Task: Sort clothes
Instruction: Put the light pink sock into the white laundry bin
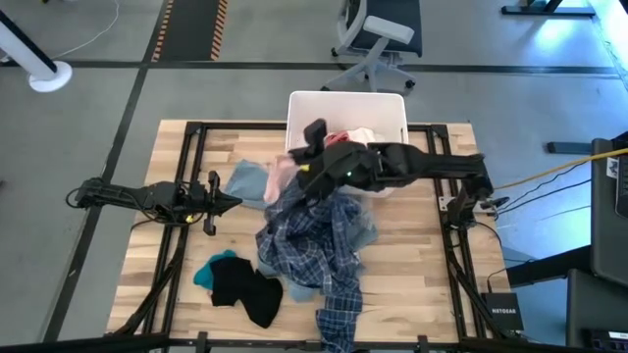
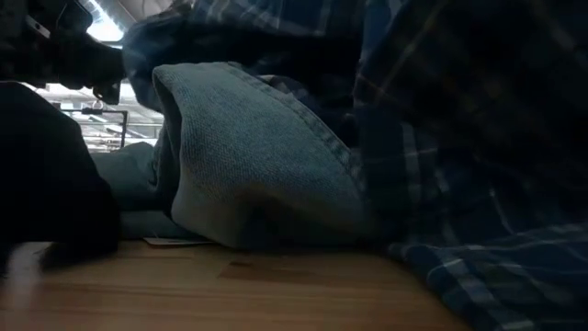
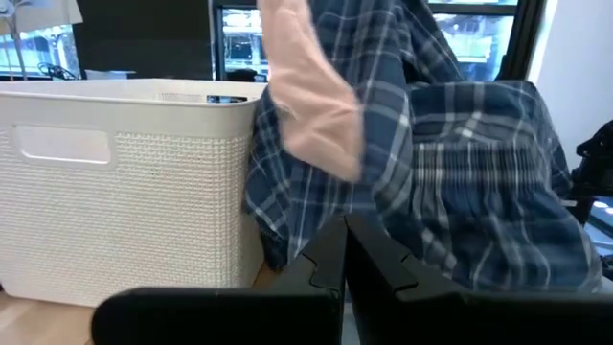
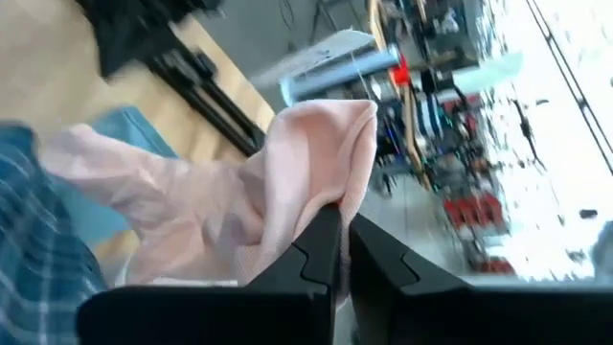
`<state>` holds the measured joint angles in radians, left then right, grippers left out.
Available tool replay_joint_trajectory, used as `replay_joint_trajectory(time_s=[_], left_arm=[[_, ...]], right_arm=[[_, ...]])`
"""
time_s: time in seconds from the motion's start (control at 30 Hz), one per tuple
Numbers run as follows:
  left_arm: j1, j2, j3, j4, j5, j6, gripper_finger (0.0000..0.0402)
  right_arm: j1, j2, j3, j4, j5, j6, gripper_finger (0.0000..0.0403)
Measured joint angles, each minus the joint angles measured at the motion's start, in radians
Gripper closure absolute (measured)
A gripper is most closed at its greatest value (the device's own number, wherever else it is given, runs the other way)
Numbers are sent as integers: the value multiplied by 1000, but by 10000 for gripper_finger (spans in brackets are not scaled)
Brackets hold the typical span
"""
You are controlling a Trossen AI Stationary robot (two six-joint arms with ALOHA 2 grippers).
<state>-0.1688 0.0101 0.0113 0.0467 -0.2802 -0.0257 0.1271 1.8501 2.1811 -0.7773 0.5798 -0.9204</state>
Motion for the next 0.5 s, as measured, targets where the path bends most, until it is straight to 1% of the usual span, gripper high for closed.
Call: replay_joint_trajectory(time_s=[0.07, 0.13, 0.27, 0.33, 0.4, 0.47, 0.5], left_arm=[[0, 0, 0, 0, 0, 0, 400], [0, 0, 0, 0, 0, 0, 400], [0, 0, 0, 0, 0, 0, 400], [0, 0, 0, 0, 0, 0, 400], [0, 0, 0, 0, 0, 0, 400], [0, 0, 0, 0, 0, 0, 400], [0, 0, 0, 0, 0, 0, 400]], right_arm=[[-5, -6, 0, -24, 77, -1, 374], [-7, -7, 1, -50, 188, -1, 374], [-18, -5, 1, -121, 497, -7, 374], [-29, -5, 1, -175, 602, 1, 374], [-45, -5, 1, -241, 633, 43, 374], [-64, -4, 1, -309, 614, 112, 374], [-74, -4, 1, -343, 587, 146, 374]])
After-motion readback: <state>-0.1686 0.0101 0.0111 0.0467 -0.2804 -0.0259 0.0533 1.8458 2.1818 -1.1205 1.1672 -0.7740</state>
